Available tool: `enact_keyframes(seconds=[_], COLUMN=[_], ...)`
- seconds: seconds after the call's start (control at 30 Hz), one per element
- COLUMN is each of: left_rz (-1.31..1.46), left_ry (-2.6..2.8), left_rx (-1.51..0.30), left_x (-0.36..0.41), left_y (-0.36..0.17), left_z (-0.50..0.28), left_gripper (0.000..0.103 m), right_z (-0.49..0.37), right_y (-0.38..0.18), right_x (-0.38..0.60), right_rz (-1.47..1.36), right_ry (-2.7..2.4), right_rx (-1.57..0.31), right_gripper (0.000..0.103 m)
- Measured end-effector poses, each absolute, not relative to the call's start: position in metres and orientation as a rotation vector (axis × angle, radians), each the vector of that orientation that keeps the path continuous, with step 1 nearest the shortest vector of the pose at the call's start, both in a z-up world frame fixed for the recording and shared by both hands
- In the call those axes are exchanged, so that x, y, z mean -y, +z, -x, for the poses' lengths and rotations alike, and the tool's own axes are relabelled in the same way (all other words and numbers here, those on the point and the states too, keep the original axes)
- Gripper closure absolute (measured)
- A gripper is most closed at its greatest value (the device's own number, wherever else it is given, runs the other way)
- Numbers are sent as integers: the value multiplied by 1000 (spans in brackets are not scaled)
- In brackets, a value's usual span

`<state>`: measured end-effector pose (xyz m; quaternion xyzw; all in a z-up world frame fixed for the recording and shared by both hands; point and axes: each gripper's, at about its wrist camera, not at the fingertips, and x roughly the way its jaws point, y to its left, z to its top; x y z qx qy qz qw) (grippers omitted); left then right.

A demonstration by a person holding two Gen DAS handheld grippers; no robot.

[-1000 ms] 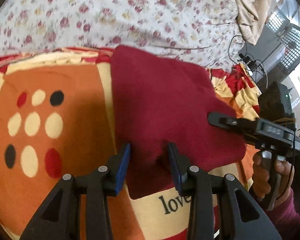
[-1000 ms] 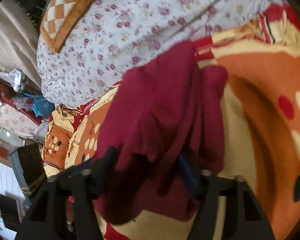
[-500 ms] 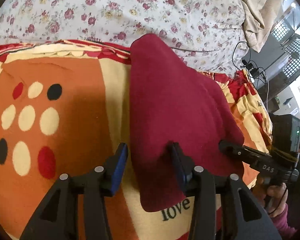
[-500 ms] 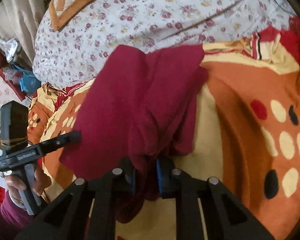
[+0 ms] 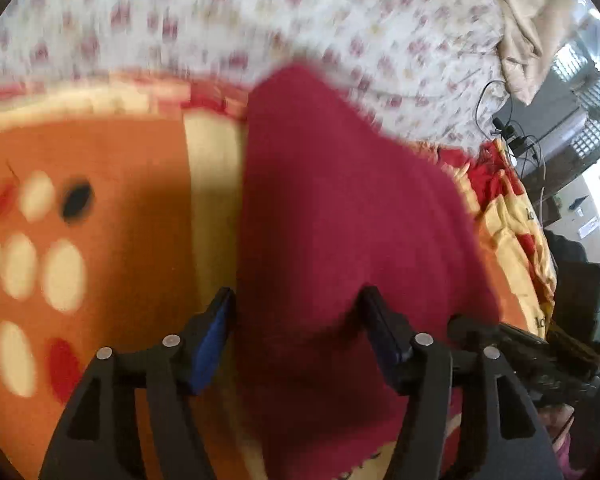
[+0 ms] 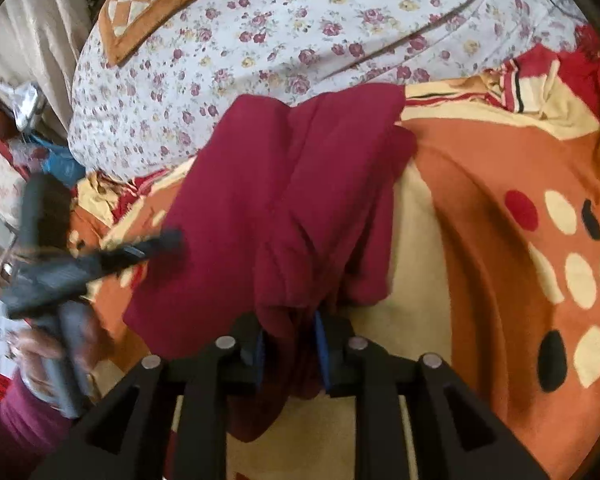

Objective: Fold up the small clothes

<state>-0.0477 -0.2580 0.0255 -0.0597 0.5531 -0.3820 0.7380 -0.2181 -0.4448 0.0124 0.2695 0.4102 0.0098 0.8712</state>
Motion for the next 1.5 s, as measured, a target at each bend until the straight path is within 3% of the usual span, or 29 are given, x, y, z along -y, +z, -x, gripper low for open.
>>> enact_keyframes(seconds=[0.03, 0.17, 0.4, 0.43, 0.47, 0.5, 0.57, 0.8, 0.83, 0.87, 0.97, 1.0, 1.3, 1.5], left_rz=[189, 181, 153, 152, 152, 151, 148, 119, 114, 111, 116, 120, 143, 155], left_ry=[-845, -855, -852, -853, -852, -852, -858, -862, -862, -863, -869, -868, -900, -952], left_rx=[-1213, -1207, -1201, -1201, -1200, -1198, -1199, -1199, -1192, -1180, -1144, -1150, -1236, -1267], left_x=[254, 252, 256, 256, 256, 256, 257, 258, 258, 257, 257, 259, 276, 285], left_y=[23, 23, 26, 26, 26, 26, 25, 32, 36, 40, 49, 48, 26, 17], left_z=[46, 46, 46, 46, 46, 47, 46, 46, 44, 43, 34, 30, 13, 8], left_gripper=[46, 46, 46, 46, 46, 45, 45, 43, 43, 43, 42, 42, 37, 36], right_z=[218, 215, 178, 171, 166, 163, 164, 172, 174, 177, 186, 188, 174, 160], right_y=[13, 28, 27, 24, 23, 24, 30, 10, 13, 16, 18, 16, -10, -16], right_x=[446, 453, 485, 487, 487, 485, 479, 494, 495, 497, 505, 507, 509, 503], right_rz=[-578, -571, -676, -685, -679, -645, -541, -561, -571, -588, -645, -675, -714, -710], right_ry=[24, -4, -70, -75, -83, -96, -134, -176, -167, -158, -172, -159, -39, 40], right_rx=[-854, -798, -762, -762, -769, -774, -769, -772, -757, -741, -721, -717, -756, -745], right_gripper=[74, 45, 44, 45, 57, 78, 86, 87, 85, 75, 29, 24, 16, 19])
